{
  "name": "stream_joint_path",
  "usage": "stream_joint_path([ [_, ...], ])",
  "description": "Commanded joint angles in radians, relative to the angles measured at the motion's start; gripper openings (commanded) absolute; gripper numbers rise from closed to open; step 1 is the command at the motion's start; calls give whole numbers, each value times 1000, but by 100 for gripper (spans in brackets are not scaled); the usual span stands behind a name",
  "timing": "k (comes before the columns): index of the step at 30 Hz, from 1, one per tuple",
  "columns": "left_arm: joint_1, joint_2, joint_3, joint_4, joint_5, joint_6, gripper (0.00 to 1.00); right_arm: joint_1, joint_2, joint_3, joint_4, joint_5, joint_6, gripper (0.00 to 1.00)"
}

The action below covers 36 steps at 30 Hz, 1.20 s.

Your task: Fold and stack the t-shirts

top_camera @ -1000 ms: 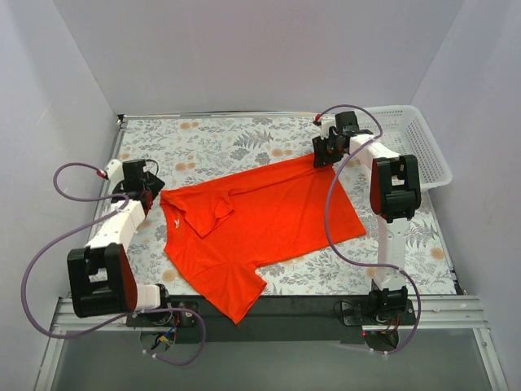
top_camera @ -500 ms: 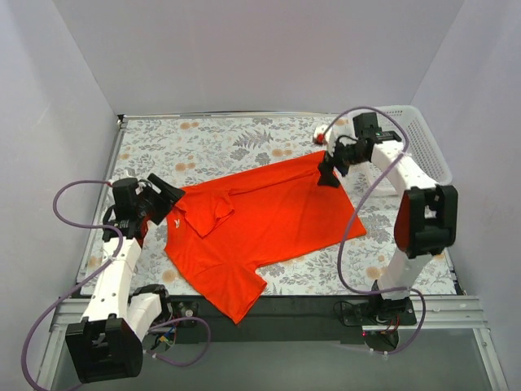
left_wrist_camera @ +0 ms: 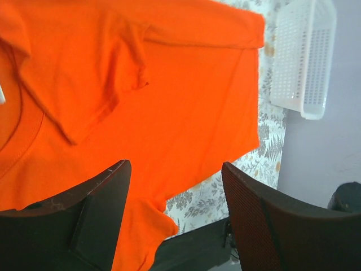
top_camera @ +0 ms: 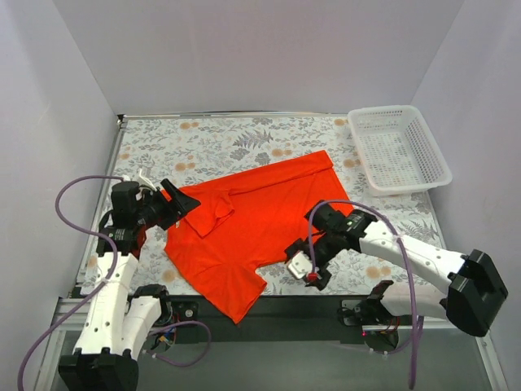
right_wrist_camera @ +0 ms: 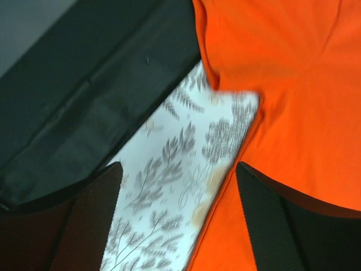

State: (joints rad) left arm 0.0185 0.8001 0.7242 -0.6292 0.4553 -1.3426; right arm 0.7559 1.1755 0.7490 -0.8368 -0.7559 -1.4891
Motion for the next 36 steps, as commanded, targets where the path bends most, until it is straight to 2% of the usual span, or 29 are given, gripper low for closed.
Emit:
stream_joint_path([
  [1,0,-67,57,-35,-15,79,60,223,56,80,204,48,206,71],
  [6,-2,-107,64,-88,-82,91,60,428,212,104,361,214,297,66],
  [11,0,-114,138,-150,-278,85,61,574,303,159,409,260,351,60],
  [13,0,-111,150,-174,-343,42,61,643,366,208,450,288,424,58],
  [17,-2,-122,172,-208,-501,-18,62,721,467,253,563,378,535,56],
  [19,-2,-131,175,-221,-518,-18,63,731,515,280,574,392,556,56],
  [25,-2,-154,170,-210,-477,2,63,743,570,271,616,464,586,51],
  [27,-3,-157,170,-204,-458,17,63,743,585,268,625,477,592,44],
  [30,-5,-167,155,-175,-359,77,63,744,598,265,628,484,601,25],
  [31,-37,-171,153,-167,-315,100,63,744,596,262,628,484,605,19],
  [32,-41,-174,152,-162,-291,117,63,738,589,260,628,481,607,5],
  [33,-51,-174,152,-147,-271,147,63,732,570,259,627,474,613,1],
  [36,-75,-157,169,-83,-185,225,61,668,509,276,605,390,644,1],
])
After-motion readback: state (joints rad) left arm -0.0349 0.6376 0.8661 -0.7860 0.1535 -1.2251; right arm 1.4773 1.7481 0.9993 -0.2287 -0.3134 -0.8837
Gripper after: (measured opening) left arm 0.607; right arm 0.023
